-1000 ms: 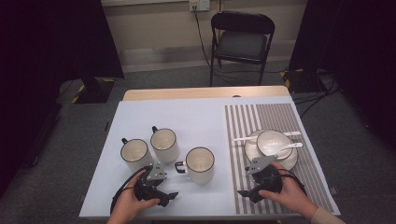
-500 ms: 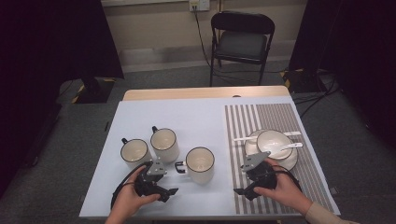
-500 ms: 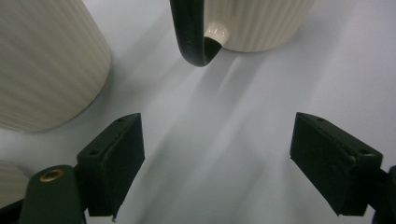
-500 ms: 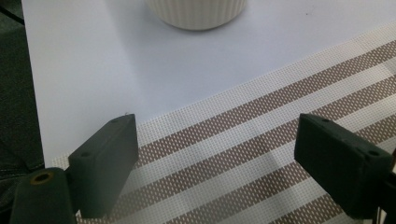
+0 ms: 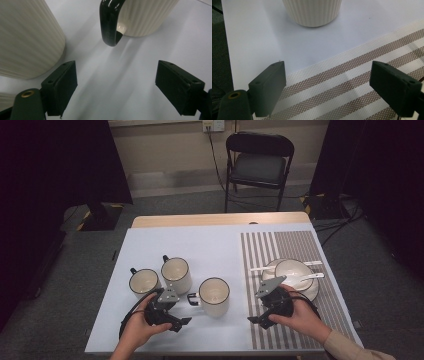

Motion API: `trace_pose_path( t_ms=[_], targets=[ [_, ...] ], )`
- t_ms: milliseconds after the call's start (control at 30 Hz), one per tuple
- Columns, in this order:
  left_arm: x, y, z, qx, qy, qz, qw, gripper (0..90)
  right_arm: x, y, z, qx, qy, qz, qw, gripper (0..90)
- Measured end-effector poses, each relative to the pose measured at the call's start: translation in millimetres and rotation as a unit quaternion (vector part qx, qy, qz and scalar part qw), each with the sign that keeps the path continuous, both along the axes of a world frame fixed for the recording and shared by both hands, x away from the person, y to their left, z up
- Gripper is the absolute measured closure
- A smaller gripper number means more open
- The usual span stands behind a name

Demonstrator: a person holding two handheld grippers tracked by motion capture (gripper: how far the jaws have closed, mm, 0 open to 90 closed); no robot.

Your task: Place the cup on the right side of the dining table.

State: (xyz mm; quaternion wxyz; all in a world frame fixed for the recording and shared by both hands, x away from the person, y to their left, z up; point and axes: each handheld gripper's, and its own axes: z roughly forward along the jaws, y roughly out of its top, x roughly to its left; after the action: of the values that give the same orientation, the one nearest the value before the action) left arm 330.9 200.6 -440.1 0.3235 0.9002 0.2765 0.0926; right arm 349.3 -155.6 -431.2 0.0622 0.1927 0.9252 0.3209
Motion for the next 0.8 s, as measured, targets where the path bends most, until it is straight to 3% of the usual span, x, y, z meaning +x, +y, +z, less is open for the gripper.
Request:
trace_pose_path(
  t_ms=[400, 800],
  targets=[
    [7.6, -3.4, 3.7, -0.004, -0.004, 0.005, 1.0, 18.0, 11.5, 9.2, 13.5, -0.001, -0.004, 0.003, 1.0, 13.1],
    [13.7, -4.8, 6.7, -0.008, 0.01, 0.003, 0.9999, 17.9, 21.0, 18.8, 22.9, 0.0, 0.0, 0.003, 1.0, 13.1]
  ],
)
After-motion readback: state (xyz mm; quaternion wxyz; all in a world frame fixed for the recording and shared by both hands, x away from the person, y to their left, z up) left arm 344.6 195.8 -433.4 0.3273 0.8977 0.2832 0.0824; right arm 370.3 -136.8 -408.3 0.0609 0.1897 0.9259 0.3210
